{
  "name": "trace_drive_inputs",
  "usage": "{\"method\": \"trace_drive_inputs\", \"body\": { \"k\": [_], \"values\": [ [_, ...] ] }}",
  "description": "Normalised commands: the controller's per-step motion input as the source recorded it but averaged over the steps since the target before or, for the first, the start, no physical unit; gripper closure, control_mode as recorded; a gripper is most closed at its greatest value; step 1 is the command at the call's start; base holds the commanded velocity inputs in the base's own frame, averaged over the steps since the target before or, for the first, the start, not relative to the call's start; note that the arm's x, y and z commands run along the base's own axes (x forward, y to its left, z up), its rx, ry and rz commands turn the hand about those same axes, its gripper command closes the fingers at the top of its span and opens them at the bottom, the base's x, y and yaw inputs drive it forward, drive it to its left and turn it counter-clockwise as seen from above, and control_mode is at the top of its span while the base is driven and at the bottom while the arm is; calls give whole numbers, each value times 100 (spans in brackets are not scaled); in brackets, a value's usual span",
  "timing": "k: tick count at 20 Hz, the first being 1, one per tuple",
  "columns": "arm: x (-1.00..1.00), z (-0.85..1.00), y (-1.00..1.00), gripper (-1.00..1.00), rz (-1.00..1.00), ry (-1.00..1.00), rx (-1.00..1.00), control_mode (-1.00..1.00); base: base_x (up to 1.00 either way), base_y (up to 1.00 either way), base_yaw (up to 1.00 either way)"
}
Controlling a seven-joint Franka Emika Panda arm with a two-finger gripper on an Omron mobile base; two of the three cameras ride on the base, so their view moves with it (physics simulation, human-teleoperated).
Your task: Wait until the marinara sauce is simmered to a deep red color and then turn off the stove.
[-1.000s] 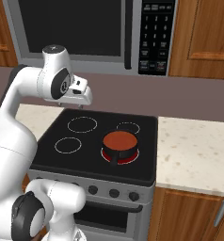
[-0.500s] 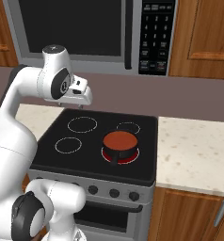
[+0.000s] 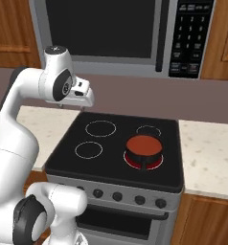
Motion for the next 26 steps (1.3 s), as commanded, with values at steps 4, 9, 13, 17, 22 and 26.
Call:
{"method": "trace_drive_inputs", "body": {
  "k": [4,9,13,17,22,26],
  "values": [
    [0,0,0,-100,0,0,0,100,0,51,-2],
    [0,0,0,-100,0,0,0,100,0,32,-2],
    [0,0,0,-100,0,0,0,100,0,25,0],
    [0,0,0,-100,0,0,0,100,4,25,0],
    [0,0,0,-100,0,0,0,100,9,21,-2],
    [0,0,0,-100,0,0,0,100,10,26,-4]
  ]
}}
